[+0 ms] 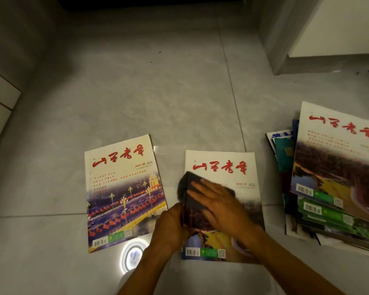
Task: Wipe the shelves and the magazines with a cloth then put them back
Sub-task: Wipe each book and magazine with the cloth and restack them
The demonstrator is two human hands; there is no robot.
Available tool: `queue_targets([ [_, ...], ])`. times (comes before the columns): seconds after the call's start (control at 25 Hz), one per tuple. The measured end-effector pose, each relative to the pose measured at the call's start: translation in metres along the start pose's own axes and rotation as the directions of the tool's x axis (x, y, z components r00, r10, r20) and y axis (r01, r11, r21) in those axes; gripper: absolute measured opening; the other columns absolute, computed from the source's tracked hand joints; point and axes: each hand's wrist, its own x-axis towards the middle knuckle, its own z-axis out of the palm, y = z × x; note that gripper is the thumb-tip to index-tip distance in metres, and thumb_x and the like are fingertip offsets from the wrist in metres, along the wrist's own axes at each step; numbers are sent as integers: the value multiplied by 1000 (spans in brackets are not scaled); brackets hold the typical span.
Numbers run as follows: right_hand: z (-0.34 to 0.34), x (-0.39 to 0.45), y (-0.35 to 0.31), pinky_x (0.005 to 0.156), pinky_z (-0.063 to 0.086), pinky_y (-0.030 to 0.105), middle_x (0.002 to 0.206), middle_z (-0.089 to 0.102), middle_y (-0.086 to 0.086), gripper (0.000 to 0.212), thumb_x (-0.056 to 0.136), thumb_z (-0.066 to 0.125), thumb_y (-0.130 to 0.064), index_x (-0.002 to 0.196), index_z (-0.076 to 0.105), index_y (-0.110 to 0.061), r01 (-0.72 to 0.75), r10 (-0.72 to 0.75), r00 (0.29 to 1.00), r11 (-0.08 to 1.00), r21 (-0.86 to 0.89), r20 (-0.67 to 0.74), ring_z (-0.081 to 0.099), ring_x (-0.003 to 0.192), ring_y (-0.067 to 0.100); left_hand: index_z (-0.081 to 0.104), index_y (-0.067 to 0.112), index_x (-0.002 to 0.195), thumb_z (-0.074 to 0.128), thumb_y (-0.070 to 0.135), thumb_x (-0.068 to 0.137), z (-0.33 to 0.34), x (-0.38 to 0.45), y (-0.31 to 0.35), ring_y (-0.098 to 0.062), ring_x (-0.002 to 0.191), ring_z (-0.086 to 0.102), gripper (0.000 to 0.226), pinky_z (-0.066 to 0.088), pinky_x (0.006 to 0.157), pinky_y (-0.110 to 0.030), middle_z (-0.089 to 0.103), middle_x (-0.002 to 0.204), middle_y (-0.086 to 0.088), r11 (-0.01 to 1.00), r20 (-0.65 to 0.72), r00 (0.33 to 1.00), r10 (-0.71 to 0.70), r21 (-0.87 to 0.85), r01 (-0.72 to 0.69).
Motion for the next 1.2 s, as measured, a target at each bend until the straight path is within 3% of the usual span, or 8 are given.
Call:
queue_targets([
  [0.08, -13, 0, 41, 112, 31, 49, 148, 42, 6, 52, 90, 61, -20, 140, 46, -21, -311, 315, 947, 948, 68, -61, 37, 137, 30, 55, 25, 117, 71, 36, 82, -2, -2, 1, -15, 102, 61, 41, 49, 83, -23, 66, 113, 4, 1000, -6, 1000, -14, -27, 14],
  [0.16, -22, 8, 49, 112, 30, 53, 151, 38, 9, 48, 95, 53, -23, 142, 44, -18, -646, 663, 739, 748, 153, -119, 31, 140, 32, 55, 25, 118, 72, 35, 82, -3, -5, 4, -16, 105, 61, 41, 45, 80, -19, 65, 114, 6, 1000, -4, 1000, -17, -25, 17],
  [0.36, 10, -14, -22, 117, 20, 47, 152, 36, -3, 61, 89, 63, -26, 144, 38, -31, -93, 92, 995, 996, 18, 50, 25, 144, 22, 59, 19, 109, 68, 23, 86, -13, -10, 9, -20, 96, 66, 25, 53, 86, -28, 69, 103, -2, 999, 89, 995, -35, -35, 39],
  [0.52, -10, -36, 9, 112, 30, 53, 151, 39, 3, 53, 92, 60, -23, 143, 43, -23, -544, 551, 831, 834, 94, -76, 33, 140, 28, 61, 12, 103, 42, 19, 101, -33, -16, 18, -24, 77, 68, 21, 59, 73, -33, 68, 88, -12, 940, 170, 973, -154, -277, 197],
  [0.76, 20, -106, -85, 112, 25, 42, 150, 38, -9, 57, 89, 41, -43, 145, 33, -36, -69, 67, 995, 998, 16, 70, 29, 141, 16, 55, 14, 121, 39, 48, 98, -19, -12, 19, -22, 104, 62, 44, 51, 94, -36, 63, 115, -3, 977, 121, 986, -114, -166, 134],
  [0.92, -14, -157, -15, 110, 28, 49, 155, 22, -12, 58, 94, 39, -41, 148, 18, -44, -316, 312, 942, 948, 19, 123, 11, 146, 12, 52, 17, 124, 65, 28, 89, -12, -9, 15, -24, 104, 63, 40, 53, 92, -35, 63, 121, -6, 995, 98, 990, -97, 16, 96],
  [1.04, -18, -138, -20, 97, 42, 61, 150, 35, 3, 63, 84, 58, -36, 144, 39, -24, -556, 557, 830, 830, -29, 38, 31, 138, 30, 48, 16, 131, 67, 24, 88, -8, -12, 14, -25, 118, 57, 48, 46, 97, -33, 59, 130, -5, 995, 38, 997, -71, 75, 68],
  [1.2, 0, -52, -43, 104, 40, 55, 148, 43, 4, 83, 70, 82, -34, 142, 43, -21, -280, 286, 952, 957, -72, 110, 35, 138, 32, 53, 18, 121, 64, 29, 90, -5, -12, 13, -18, 101, 61, 35, 47, 86, -25, 64, 119, -4, 999, -2, 999, -37, 39, 37],
])
